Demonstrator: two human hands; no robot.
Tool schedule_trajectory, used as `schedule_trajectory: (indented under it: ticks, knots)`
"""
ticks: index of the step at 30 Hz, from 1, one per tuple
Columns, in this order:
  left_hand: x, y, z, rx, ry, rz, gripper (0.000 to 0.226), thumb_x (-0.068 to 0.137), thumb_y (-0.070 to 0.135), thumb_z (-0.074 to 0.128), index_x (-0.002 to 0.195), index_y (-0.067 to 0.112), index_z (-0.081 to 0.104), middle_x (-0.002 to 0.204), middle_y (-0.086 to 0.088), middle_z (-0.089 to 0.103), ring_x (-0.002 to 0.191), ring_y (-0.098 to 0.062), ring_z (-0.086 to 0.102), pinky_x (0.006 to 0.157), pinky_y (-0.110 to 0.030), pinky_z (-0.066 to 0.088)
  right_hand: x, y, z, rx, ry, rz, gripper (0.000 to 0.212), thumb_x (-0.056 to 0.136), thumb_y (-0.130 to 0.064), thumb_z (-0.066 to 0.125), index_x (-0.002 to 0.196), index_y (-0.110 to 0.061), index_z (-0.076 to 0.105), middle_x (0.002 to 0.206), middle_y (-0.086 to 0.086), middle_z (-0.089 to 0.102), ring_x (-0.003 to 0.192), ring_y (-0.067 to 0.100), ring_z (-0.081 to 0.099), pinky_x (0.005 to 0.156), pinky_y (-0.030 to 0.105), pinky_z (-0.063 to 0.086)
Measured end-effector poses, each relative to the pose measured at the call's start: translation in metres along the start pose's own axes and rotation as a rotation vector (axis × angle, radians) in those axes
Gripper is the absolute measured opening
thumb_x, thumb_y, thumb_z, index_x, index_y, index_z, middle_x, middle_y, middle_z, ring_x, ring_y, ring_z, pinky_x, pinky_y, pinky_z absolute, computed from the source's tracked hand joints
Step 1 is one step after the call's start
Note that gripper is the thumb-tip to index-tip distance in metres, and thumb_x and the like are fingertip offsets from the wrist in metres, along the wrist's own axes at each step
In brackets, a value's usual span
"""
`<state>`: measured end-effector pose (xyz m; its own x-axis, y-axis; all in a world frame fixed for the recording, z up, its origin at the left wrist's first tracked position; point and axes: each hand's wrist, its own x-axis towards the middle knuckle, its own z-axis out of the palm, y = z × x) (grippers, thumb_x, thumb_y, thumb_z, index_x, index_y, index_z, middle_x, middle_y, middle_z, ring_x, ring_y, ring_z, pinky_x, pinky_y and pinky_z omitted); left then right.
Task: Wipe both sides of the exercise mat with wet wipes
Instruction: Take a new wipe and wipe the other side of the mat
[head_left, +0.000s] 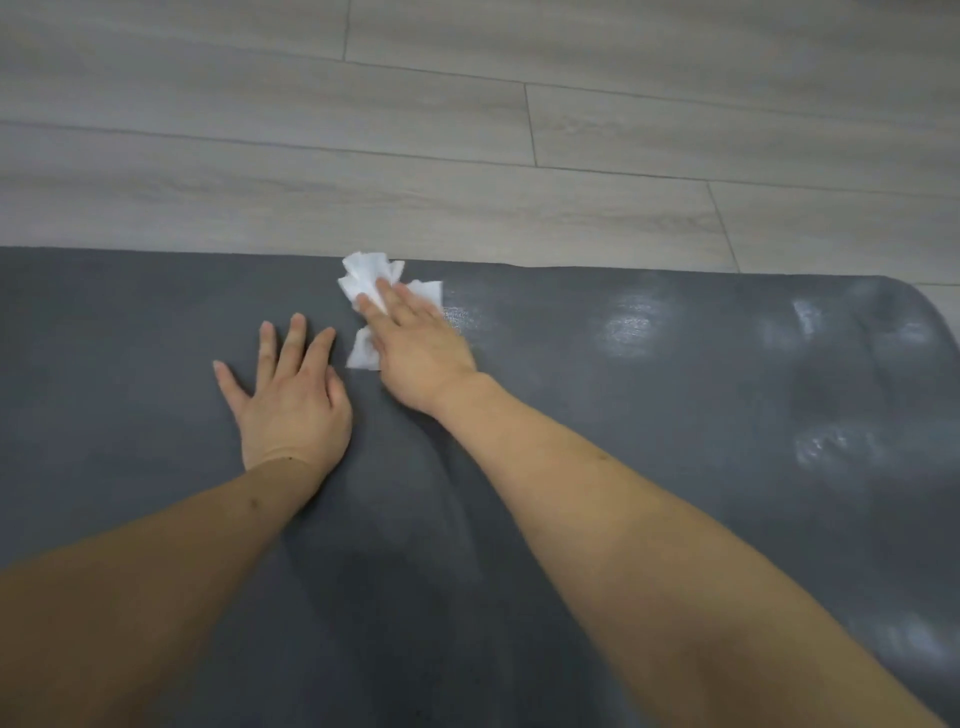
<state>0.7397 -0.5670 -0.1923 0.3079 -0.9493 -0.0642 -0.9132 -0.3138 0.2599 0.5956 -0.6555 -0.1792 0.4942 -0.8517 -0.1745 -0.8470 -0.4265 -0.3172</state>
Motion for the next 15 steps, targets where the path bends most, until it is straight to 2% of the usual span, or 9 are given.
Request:
schedule_trajectory:
  ticks: [3, 6, 8, 10, 12, 13, 15]
  knots:
    - [0.0, 0.001, 0.0, 0.018, -0.01, 0.006, 0.052, 0.101, 0.033, 0.029, 0.153, 0.033, 0.036, 0.169, 0.007, 0.017, 0.157, -0.02, 0.005, 0.119, -0.07, -0.002, -0.04, 0.087, -0.02, -0.046, 0.11, 0.221, 0.068, 0.102, -0.016, 0.042, 0.165, -0.025, 0.018, 0.173, 0.011, 0.006, 0.159, 0.026, 0.011, 0.126, 0.04, 0.017]
    - [0.0, 0.003, 0.0, 0.029, -0.004, -0.001, 0.051, 0.101, 0.033, 0.03, 0.152, 0.031, 0.037, 0.169, 0.006, 0.018, 0.157, -0.021, 0.005, 0.118, -0.072, -0.001, -0.111, 0.202, -0.051, 0.005, 0.195, 0.562, 0.055, 0.111, -0.028, 0.03, 0.164, -0.021, 0.019, 0.172, 0.013, 0.008, 0.159, 0.031, 0.008, 0.128, 0.042, 0.012]
    - [0.0, 0.006, 0.0, 0.028, 0.001, -0.006, 0.05, 0.101, 0.033, 0.031, 0.15, 0.03, 0.039, 0.168, 0.005, 0.02, 0.157, -0.023, 0.006, 0.117, -0.073, -0.001, -0.147, 0.25, -0.063, 0.007, 0.213, 0.71, 0.054, 0.111, -0.03, 0.027, 0.164, -0.019, 0.02, 0.171, 0.017, 0.011, 0.158, 0.036, 0.009, 0.128, 0.046, 0.01]
    - [0.001, 0.008, 0.001, 0.03, 0.001, -0.005, 0.049, 0.101, 0.034, 0.032, 0.149, 0.03, 0.04, 0.168, 0.005, 0.021, 0.157, -0.023, 0.007, 0.116, -0.073, 0.0, -0.15, 0.262, -0.06, -0.005, 0.216, 0.785, 0.054, 0.11, -0.028, 0.027, 0.163, -0.016, 0.02, 0.17, 0.019, 0.013, 0.156, 0.039, 0.011, 0.127, 0.048, 0.01]
    - [0.001, 0.008, 0.002, 0.032, 0.002, -0.009, 0.049, 0.1, 0.033, 0.031, 0.149, 0.03, 0.04, 0.167, 0.004, 0.021, 0.157, -0.023, 0.007, 0.116, -0.073, 0.0, -0.13, 0.246, -0.054, -0.018, 0.216, 0.842, 0.056, 0.109, -0.022, 0.029, 0.163, -0.009, 0.018, 0.17, 0.022, 0.012, 0.155, 0.042, 0.011, 0.126, 0.05, 0.01]
    - [0.001, 0.008, 0.002, 0.031, 0.006, -0.011, 0.049, 0.1, 0.033, 0.031, 0.149, 0.03, 0.04, 0.167, 0.004, 0.022, 0.157, -0.023, 0.008, 0.116, -0.073, 0.0, -0.117, 0.228, -0.052, -0.041, 0.208, 0.816, 0.059, 0.108, -0.02, 0.032, 0.163, -0.007, 0.016, 0.169, 0.024, 0.011, 0.156, 0.044, 0.009, 0.125, 0.051, 0.011]
    - [0.002, 0.008, 0.002, 0.022, 0.01, -0.012, 0.05, 0.1, 0.031, 0.031, 0.149, 0.029, 0.04, 0.167, 0.005, 0.022, 0.157, -0.022, 0.008, 0.117, -0.073, 0.0, -0.086, 0.173, -0.044, -0.086, 0.159, 0.619, 0.069, 0.099, -0.014, 0.045, 0.162, -0.003, 0.018, 0.167, 0.028, 0.012, 0.155, 0.046, 0.009, 0.123, 0.054, 0.017]
